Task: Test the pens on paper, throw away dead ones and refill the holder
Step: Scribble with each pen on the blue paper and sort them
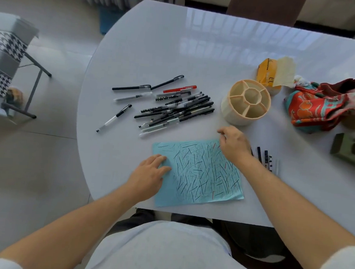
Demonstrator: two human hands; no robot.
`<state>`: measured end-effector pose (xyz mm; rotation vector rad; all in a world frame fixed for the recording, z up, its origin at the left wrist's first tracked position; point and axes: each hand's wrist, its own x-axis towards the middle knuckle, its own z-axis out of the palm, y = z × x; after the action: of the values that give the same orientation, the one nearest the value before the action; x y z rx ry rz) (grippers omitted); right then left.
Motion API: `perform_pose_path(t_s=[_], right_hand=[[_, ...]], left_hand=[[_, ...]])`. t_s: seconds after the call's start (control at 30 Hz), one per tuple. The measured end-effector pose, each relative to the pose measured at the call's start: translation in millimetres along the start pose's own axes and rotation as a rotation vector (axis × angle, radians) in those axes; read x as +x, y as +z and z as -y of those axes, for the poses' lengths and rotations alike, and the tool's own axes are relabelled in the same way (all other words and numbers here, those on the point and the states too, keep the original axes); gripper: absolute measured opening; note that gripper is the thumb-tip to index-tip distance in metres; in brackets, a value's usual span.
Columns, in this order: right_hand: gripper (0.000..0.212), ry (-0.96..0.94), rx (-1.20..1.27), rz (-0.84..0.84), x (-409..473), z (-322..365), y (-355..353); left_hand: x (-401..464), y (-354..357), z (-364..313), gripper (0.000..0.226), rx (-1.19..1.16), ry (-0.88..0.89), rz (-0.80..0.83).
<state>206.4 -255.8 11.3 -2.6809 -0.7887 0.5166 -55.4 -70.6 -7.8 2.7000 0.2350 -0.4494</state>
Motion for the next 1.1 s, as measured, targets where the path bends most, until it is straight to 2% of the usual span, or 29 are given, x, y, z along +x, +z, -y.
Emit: perform_pose_path(t_s=[0.07, 0.17, 0.3, 0.4, 0.47, 0.6, 0.73, 0.83, 1.0, 1.1], right_hand=[[0.036, -0.108, -0.023, 0.046, 31, 36, 5], [0.041, -0.185, -0.181, 0.094, 70, 68, 15], [0.031, -0.193, -0.475, 0.104, 83, 71, 29], [0.023, -0.236, -0.478, 0.096, 72, 65, 29], [0.019, -0.248, -0.315, 0.016, 59, 61, 25], [0.013, -0.232, 0.214, -0.097, 4, 73, 19], [0.002, 0.033, 0.761, 0.085, -60, 97, 31], [0.008, 0.163, 0.941, 0.187, -90, 105, 46], [0.021, 0.313, 1.116, 0.184, -108, 108, 60], [0.024, 0.412, 1.141, 0.112, -107, 112, 67]], left_hand=[[-3, -1, -2, 0.050, 0.012, 0.003, -0.010], [-9, -4, -3, 0.048, -0.005, -0.004, -0.017], [-17, -4, 3, 0.046, -0.024, -0.053, -0.013], [-21, -5, 6, 0.044, -0.101, -0.052, -0.032], [-21, -7, 8, 0.043, -0.149, -0.052, -0.061], [-15, -9, 9, 0.041, -0.340, -0.138, -0.164], [-5, -18, 4, 0.041, -0.610, -0.190, 0.000], [-2, -25, 0, 0.016, -0.737, -0.157, 0.113], [-7, -27, 4, 0.020, -0.663, -0.168, 0.166], [-7, -27, 10, 0.020, -0.456, -0.156, 0.102]])
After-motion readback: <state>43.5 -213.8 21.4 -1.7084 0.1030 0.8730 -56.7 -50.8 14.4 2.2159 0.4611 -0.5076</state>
